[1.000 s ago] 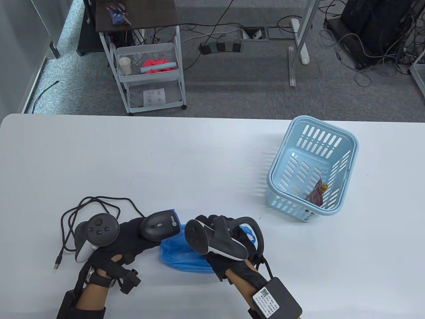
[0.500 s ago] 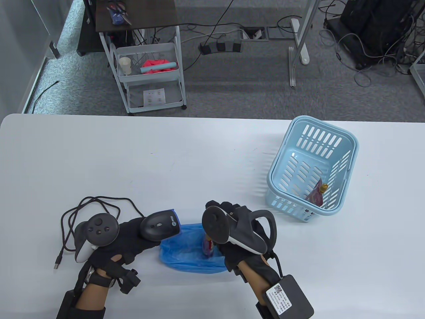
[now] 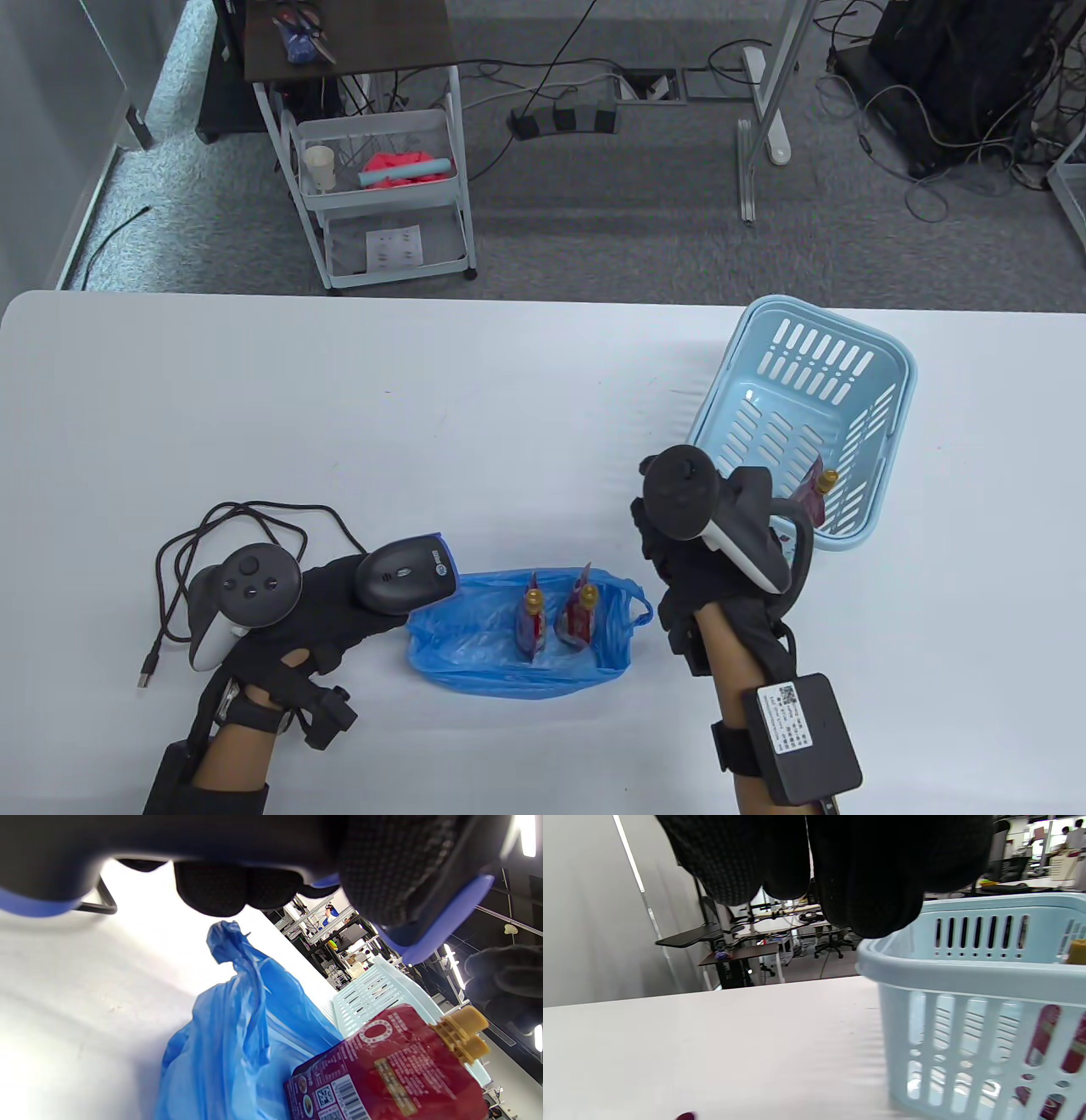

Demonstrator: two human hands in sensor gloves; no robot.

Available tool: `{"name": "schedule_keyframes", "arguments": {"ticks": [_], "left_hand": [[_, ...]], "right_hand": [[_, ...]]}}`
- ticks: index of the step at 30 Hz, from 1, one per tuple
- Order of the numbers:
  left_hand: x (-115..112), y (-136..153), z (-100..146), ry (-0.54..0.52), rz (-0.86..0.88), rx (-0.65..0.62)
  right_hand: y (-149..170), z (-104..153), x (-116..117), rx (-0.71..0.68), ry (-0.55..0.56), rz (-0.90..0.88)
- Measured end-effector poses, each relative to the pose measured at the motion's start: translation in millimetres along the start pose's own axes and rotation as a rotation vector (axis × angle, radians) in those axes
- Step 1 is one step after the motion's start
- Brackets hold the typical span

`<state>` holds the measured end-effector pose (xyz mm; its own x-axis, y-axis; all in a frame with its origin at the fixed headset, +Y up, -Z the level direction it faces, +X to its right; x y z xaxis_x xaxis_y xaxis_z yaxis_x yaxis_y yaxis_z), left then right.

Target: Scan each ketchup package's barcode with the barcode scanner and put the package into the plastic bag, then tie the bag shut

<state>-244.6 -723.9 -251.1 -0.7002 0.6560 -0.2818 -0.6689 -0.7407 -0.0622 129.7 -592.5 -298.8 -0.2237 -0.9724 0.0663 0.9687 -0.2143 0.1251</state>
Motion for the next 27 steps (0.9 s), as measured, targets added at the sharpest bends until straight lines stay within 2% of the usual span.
{"name": "schedule_keyframes", "arguments": {"ticks": [6,13,19,27], "left_hand": [[1.6,3.3,-0.2,-0.002,0.006,0.014],[2.3,5.1,-0.3,-0.002,0.003,0.029],[3.0,6.7,-0.4,-0.005,0.003,0.036],[1.3,8.3,-1.7,0.002,-0.019,0.05]], "right_hand": [[60.2,-22.1,0.7,0.2,-0.005,0.04],[107.0,-34.1,4.3,0.346,-0.005,0.044],[122.5,-42.2,9.2,0.394,0.008,0.07],[131.0,-56.1,19.3,0.442,-0.044,0.092]]}}
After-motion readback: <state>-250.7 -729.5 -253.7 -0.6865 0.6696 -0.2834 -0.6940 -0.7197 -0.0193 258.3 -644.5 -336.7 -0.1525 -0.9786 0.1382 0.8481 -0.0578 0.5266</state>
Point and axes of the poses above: the tracker on the back of each hand, its own y axis roughly to the little-finger side, its own z axis roughly from the fingertips to the wrist, x = y × z, the point moved 5 cm from there along -z, roughly from the wrist to the fingertips, and after that the axes turned 5 degrees about x, right-handed, at the moved point
